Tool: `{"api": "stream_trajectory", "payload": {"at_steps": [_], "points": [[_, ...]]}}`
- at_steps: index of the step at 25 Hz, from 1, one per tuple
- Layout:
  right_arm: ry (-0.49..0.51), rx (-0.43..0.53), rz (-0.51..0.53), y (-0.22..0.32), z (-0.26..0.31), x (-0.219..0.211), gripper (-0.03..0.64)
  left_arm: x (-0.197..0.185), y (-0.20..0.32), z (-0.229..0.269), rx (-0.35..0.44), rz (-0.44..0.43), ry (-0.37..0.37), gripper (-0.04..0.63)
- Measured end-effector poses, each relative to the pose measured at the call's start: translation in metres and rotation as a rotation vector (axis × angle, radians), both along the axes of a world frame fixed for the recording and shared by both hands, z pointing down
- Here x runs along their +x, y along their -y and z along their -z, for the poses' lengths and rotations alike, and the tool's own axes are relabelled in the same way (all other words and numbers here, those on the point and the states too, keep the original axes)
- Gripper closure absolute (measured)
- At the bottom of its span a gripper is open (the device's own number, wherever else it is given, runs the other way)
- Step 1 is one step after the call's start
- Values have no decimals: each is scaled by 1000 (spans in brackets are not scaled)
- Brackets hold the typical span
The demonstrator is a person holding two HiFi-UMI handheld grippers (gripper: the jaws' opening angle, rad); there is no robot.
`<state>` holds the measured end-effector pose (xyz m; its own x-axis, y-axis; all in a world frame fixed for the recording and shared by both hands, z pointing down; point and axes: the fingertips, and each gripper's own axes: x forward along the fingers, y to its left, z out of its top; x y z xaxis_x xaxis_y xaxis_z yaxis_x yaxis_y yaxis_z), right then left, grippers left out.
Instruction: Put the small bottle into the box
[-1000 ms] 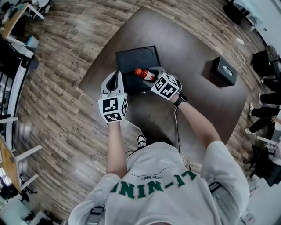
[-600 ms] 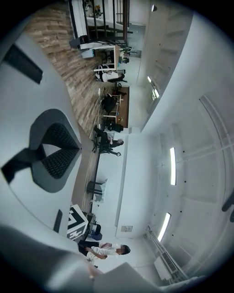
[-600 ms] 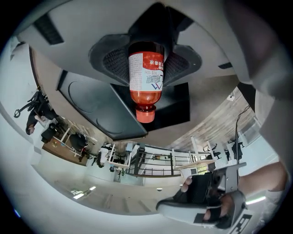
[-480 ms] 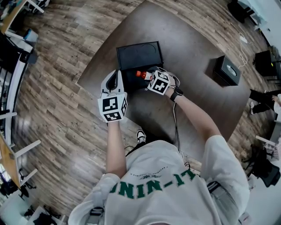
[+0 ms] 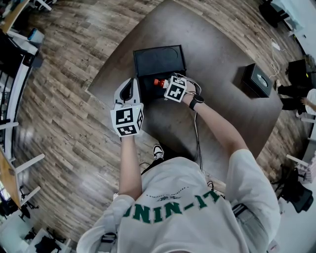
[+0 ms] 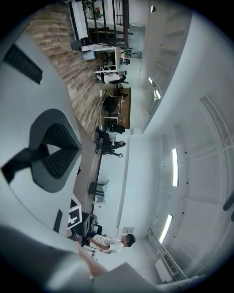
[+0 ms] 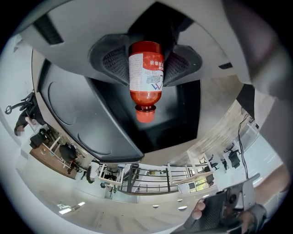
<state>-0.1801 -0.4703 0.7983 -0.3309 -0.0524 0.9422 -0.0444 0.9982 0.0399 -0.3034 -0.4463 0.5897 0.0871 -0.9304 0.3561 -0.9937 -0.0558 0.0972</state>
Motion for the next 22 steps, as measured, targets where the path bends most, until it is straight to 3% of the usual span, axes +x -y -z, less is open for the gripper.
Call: {"api": "stream_trajectory", "payload": {"at_steps": [7, 11, 18, 22], "points": [[-4, 22, -56, 7, -2, -3, 375, -4, -3, 3, 2, 9, 5, 591], [16, 12, -104, 9, 6, -1, 320, -5, -8, 4, 2, 14, 2, 591], [107, -26, -223, 3, 33, 13, 310, 0, -12, 14, 18, 7, -3, 591], [210, 50, -312, 9, 64, 20, 312, 2, -15, 22, 33, 4, -16, 591]]}}
